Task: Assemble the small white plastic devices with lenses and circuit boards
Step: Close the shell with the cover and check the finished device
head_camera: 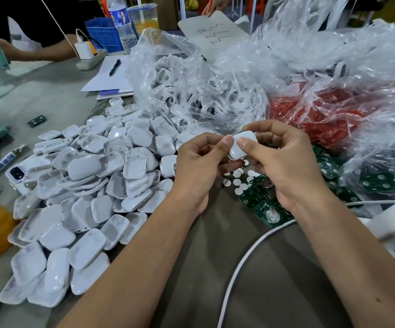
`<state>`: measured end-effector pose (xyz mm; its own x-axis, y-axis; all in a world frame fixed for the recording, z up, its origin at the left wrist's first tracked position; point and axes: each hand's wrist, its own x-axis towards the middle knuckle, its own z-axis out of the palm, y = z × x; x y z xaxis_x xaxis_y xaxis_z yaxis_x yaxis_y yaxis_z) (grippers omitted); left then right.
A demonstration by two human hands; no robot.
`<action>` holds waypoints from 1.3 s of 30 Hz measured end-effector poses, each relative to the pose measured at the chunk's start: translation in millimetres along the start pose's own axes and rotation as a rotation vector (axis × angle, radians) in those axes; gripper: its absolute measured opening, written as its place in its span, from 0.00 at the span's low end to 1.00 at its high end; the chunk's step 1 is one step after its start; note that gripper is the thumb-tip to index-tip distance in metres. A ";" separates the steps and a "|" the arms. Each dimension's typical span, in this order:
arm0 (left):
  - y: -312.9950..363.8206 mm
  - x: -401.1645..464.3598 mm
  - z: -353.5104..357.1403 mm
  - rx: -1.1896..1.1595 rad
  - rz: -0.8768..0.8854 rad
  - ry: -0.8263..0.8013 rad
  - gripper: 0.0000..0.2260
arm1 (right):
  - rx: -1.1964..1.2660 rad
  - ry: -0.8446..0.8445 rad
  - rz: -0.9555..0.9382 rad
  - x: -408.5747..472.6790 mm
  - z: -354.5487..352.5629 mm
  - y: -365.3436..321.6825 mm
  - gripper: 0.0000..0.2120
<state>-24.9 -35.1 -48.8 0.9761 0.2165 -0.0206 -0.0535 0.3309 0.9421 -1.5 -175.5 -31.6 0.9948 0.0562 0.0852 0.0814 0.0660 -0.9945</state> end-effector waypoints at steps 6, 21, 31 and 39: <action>-1.8 1.3 -0.4 -0.007 -0.010 -0.017 0.05 | -0.003 0.016 0.007 -0.6 0.4 -1.1 0.07; -3.6 -0.9 -3.1 -0.022 0.025 -0.079 0.03 | 0.022 0.059 0.055 2.6 0.2 1.4 0.09; -5.2 3.8 -2.2 0.089 0.012 0.003 0.04 | -0.131 -0.028 -0.002 6.0 -5.8 5.4 0.07; -2.2 4.3 -1.4 0.109 -0.007 -0.066 0.03 | -0.165 0.032 0.022 11.8 -1.9 13.0 0.07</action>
<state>-20.8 -33.6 -51.5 0.9882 0.1526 -0.0088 -0.0268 0.2295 0.9729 11.4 -175.8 -43.6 0.9977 0.0237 0.0634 0.0655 -0.0993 -0.9929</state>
